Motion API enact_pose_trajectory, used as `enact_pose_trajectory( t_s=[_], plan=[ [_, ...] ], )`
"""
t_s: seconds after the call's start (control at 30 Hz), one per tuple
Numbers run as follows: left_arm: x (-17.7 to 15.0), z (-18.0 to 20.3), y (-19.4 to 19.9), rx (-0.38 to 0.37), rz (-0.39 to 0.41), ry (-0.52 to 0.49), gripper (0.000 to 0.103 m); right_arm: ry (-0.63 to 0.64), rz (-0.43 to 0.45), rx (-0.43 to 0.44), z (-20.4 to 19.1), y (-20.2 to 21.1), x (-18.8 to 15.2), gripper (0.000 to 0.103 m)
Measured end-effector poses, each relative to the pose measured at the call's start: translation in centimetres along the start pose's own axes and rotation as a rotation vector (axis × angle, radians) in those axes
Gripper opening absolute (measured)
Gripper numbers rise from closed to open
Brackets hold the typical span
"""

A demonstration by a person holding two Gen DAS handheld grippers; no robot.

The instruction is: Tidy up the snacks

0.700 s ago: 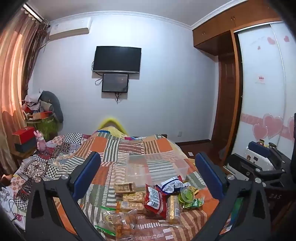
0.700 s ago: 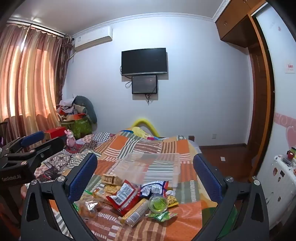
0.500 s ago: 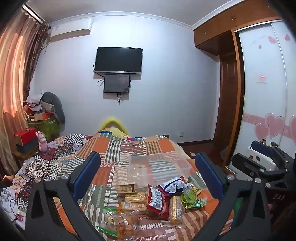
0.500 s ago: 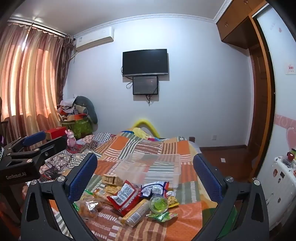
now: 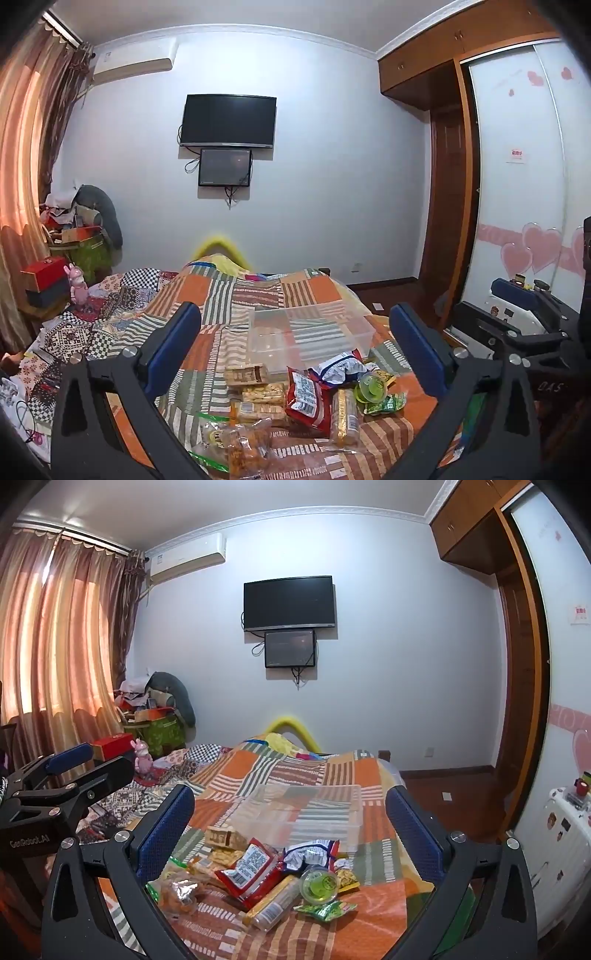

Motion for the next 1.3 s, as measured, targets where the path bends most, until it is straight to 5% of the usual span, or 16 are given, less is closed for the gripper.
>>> enact_pose_trajectory(
  t_s=[1.3],
  plan=[
    [-0.2,0.1,-0.3,-0.017,-0.016,0.000,0.103,-0.017,0.012,-0.015,1.3,-0.4,-0.3,0.103]
  ],
)
Point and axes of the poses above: each gripper's, at about its wrist camera, not at the fingertips, and y roughly against the way its jaws point, z to its right, x to its top, the point moved 2 cm from there along -y, roughly the way its jaws point, and after that the axes turned 2 degrees about x, right-handed, at the moved point
